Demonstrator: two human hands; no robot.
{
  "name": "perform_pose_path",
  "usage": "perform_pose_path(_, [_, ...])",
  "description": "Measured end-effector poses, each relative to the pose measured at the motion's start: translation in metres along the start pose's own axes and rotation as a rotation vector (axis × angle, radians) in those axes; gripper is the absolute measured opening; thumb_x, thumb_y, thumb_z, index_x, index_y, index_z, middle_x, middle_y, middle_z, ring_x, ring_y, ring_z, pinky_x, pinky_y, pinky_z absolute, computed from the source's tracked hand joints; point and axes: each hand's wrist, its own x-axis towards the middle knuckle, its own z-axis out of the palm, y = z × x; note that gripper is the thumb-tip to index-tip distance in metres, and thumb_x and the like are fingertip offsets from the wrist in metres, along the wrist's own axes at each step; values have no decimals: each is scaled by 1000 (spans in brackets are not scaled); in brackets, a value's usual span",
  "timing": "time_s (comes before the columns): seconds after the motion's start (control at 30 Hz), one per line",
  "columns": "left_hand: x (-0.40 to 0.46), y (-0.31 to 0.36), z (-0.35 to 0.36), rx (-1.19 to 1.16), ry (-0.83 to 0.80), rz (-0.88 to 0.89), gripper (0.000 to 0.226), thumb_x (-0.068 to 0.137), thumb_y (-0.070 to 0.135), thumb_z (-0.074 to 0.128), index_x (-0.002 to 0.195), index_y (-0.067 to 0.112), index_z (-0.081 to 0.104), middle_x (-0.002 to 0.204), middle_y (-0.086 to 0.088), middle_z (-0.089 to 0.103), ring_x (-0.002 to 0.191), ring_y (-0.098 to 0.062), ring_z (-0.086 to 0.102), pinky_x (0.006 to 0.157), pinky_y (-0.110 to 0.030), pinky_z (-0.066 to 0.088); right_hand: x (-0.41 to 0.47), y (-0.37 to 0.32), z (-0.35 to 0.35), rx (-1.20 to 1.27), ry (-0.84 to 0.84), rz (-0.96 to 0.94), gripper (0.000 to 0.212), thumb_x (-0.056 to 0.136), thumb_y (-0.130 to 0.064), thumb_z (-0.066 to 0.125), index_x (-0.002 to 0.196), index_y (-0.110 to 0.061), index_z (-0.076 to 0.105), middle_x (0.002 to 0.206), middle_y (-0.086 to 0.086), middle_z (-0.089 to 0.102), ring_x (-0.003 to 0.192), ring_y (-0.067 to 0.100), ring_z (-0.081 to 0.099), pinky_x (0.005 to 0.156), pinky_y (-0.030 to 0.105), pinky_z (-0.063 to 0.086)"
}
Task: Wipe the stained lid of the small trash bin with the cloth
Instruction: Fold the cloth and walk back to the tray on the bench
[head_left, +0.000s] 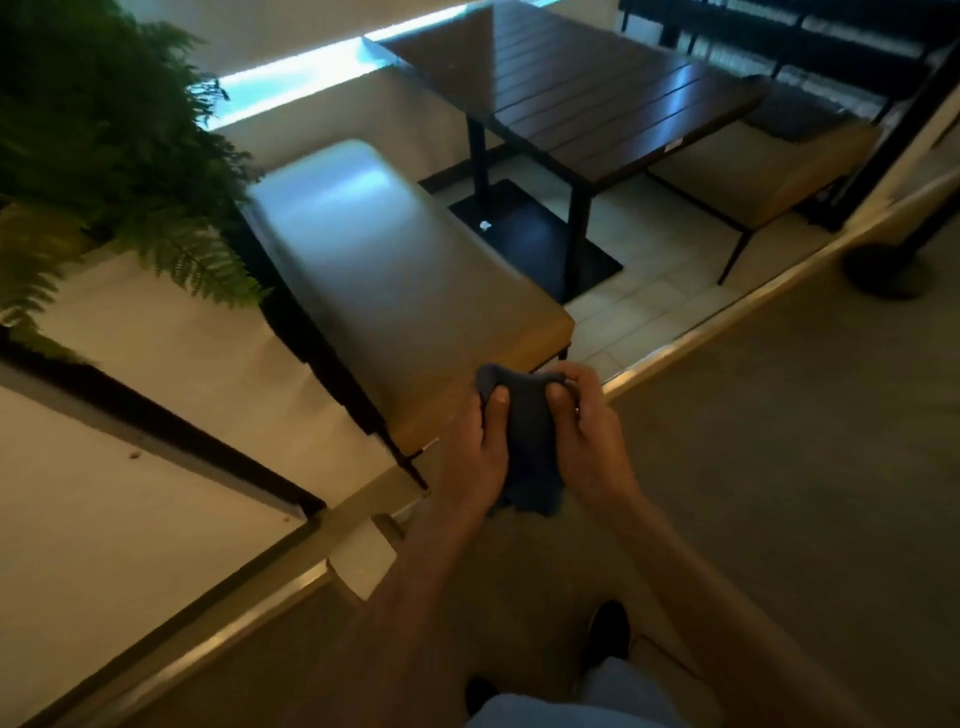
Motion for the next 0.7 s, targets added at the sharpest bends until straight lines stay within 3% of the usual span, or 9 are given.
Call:
perform_pose_path(0.17, [17,6,69,7,-96,40,14,107,33,41,104,27,53,78,10,58,71,-8,59,60,-15,45,14,31,-65,-23,45,44,28,105,-22,39,106,-48,48,96,-21,61,85,4,63,67,12,47])
perform_pose_path(0.4, [34,18,158,47,-285,52,16,107,36,40,100,44,52,78,10,59,64,-5,58,55,-16,45,30,84,-153,-63,63,134,14,104,-23,41,113,-27,52,96,-21,63,85,2,63,67,12,49])
perform_pose_path(0.7, [68,34,253,49,-452,42,12,106,29,43,100,34,53,79,7,57,66,4,57,57,-9,42,58,120,-233,-23,161,288,17,103,-25,43,104,-39,54,93,-23,62,83,-1,60,66,10,45])
